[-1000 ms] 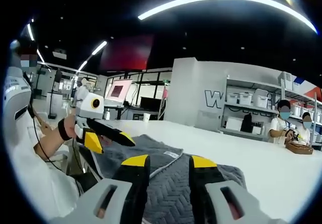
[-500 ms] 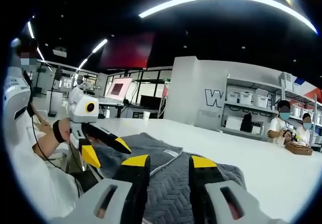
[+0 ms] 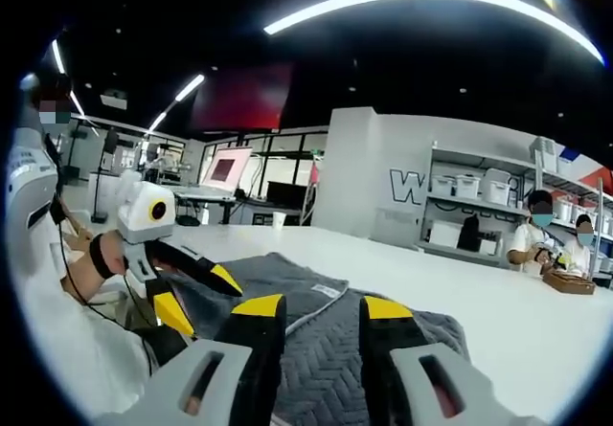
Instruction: Open the folded towel by lifting each exposed corner and separating the folded layers until the towel lies flat within the target outline without major curled edges
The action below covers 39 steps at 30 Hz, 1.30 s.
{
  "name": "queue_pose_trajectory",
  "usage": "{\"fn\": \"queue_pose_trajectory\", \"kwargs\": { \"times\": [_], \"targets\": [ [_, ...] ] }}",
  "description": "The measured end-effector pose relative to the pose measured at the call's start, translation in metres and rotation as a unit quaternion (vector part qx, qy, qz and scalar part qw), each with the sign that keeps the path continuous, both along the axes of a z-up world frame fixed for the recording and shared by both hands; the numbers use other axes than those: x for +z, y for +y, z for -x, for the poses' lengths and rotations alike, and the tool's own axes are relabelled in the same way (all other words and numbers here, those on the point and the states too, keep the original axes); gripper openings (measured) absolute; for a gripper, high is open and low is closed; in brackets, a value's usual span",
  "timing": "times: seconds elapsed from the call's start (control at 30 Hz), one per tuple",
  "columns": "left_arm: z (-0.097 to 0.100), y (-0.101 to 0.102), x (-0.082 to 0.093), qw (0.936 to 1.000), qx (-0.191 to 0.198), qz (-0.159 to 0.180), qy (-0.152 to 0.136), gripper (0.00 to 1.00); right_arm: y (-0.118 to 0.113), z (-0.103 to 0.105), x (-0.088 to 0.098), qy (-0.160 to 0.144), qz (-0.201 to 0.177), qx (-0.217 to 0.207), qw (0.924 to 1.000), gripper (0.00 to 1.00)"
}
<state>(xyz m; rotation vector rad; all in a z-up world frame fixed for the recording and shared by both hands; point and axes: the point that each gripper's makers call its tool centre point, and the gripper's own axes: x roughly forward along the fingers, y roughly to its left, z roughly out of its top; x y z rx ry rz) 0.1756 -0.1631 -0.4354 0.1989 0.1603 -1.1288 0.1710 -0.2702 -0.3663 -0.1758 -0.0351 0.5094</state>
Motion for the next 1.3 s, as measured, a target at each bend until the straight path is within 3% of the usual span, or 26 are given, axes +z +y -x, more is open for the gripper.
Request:
{"fn": "queue_pose_trajectory", "kwargs": {
  "times": [0.1,0.23,0.33,0.43,0.63,0.7,1.03,1.3],
  "targets": [
    [-0.002,0.000,-0.001,0.9997,0.020,-0.004,-0.012,0.54,0.000,0.000,0.000,-0.001,0.000,-0.001,1.0000,0.25],
    [0.002,-0.006,-0.004,0.9989,0.016,-0.029,-0.033,0.55,0.000,-0.001,-0.001,0.000,0.000,-0.001,1.0000,0.25],
    [0.002,-0.008,-0.006,0.9992,0.020,-0.027,-0.024,0.54,0.000,-0.001,0.000,0.000,-0.001,0.000,1.0000,0.25],
    [0.002,-0.010,-0.010,0.9979,0.028,-0.046,-0.037,0.54,-0.001,-0.001,0.000,0.000,-0.002,-0.002,1.0000,0.25],
    [0.001,-0.012,-0.016,0.9970,0.032,-0.061,-0.036,0.53,-0.003,-0.002,0.000,0.001,-0.003,-0.004,1.0000,0.25],
    [0.001,-0.012,-0.021,0.9950,0.035,-0.081,-0.049,0.53,-0.004,-0.002,0.000,0.000,-0.002,-0.006,1.0000,0.25],
    [-0.007,-0.013,-0.025,0.9905,0.056,-0.106,-0.067,0.52,-0.003,-0.003,-0.001,0.002,-0.004,-0.006,1.0000,0.25],
    [-0.011,-0.007,-0.025,0.9897,0.070,-0.106,-0.066,0.50,-0.004,-0.002,0.000,0.000,-0.006,-0.007,1.0000,0.25]
  ]
}}
